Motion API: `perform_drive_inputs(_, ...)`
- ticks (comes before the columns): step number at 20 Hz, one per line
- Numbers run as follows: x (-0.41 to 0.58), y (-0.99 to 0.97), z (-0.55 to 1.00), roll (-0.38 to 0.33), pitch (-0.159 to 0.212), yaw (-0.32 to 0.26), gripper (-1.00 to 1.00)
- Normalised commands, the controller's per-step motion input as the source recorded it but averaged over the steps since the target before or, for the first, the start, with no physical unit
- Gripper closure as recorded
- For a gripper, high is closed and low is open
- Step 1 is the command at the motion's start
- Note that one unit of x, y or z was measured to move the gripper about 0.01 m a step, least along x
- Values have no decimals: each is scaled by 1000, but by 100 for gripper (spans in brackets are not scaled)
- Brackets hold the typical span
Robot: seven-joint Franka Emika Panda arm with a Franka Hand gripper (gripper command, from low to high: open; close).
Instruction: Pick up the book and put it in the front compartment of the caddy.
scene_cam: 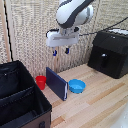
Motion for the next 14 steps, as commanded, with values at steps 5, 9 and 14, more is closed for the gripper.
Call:
perform_drive_inputs(5,-7,502,-250,-32,-5,51,-100)
perform_drive_inputs(9,0,456,-304,-33,0,76,-100)
perform_drive_inputs(14,1,149,-335,-34,0,108,-100)
